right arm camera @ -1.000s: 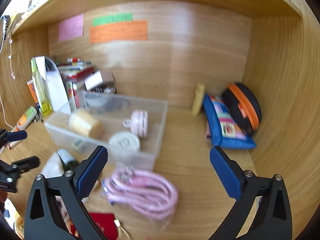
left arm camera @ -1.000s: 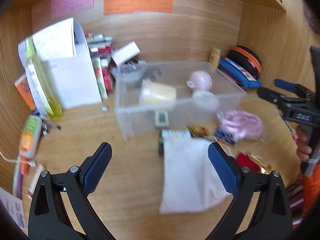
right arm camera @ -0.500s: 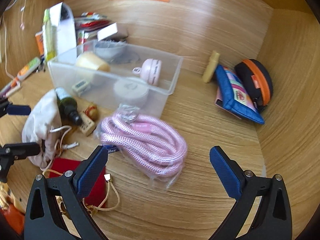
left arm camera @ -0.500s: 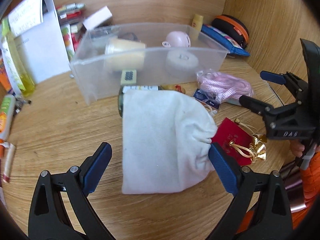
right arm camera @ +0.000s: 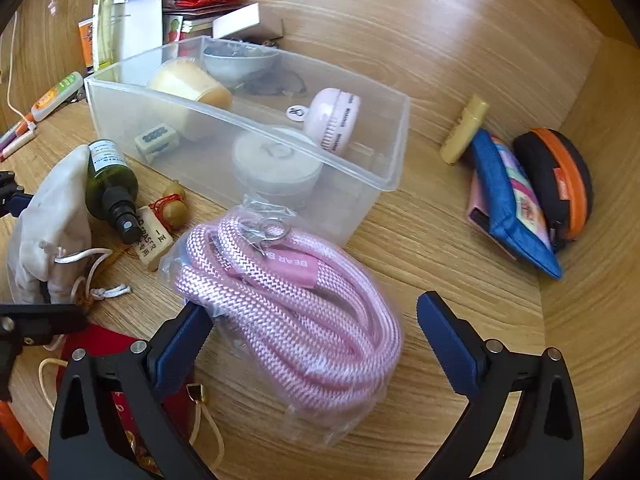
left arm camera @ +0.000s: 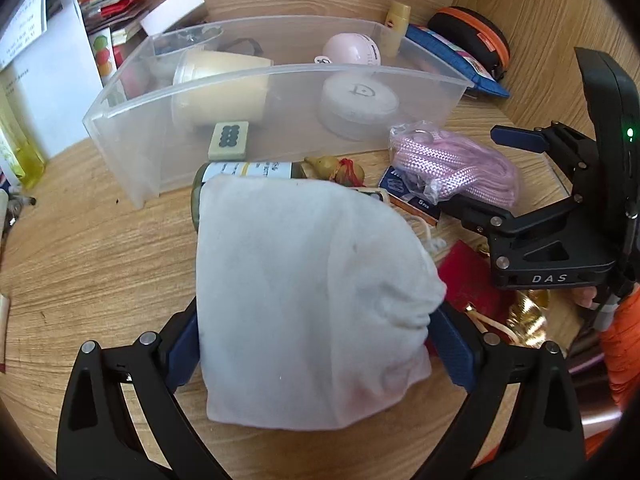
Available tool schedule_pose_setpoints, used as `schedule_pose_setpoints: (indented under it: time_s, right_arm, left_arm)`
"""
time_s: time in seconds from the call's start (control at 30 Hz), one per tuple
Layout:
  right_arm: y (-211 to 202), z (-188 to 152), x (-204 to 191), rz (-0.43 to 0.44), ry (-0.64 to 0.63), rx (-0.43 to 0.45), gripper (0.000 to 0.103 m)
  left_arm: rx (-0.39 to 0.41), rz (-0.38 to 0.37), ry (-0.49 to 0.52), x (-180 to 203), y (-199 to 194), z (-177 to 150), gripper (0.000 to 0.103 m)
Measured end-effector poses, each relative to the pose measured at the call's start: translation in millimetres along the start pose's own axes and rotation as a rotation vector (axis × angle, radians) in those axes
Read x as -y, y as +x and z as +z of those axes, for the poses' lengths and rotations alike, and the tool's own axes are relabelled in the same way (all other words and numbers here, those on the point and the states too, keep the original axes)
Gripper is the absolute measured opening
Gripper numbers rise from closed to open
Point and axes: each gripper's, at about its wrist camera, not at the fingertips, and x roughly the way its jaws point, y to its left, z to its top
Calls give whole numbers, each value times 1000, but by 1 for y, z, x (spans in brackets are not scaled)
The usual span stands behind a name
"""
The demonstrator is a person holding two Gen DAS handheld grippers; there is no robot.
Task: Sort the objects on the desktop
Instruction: 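Grasp the white cloth pouch with the left gripper while the right grasps the pink rope bag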
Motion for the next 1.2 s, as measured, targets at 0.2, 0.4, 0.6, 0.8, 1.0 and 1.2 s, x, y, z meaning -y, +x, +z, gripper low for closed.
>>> schedule_pose_setpoints:
  time_s: [0.2, 0.4, 0.6, 0.8, 1.0, 1.2]
  right_arm:
    - [4, 5, -1, 106, 1, -16, 81]
    - [-5, 2, -6, 107, -11, -9, 62]
    - [-19, 1, -4, 144, 27, 12, 46]
    - [-38, 8, -4, 163, 39, 52, 24]
    - [-54, 11, -7, 179, 47, 95, 23]
    - [-75, 21, -2, 199, 64, 159, 22]
  left_arm:
    - [29, 7, -27, -10, -4, 2, 90]
    - [56, -12, -29, -12, -9, -2, 70]
    - [85, -33, -25, -12, -14, -4, 59]
    - [128, 9, -41, -17, -26, -10, 51]
    - [191, 29, -73, -27, -47, -9, 50]
    - [256, 44, -94, -37, -69, 0, 50]
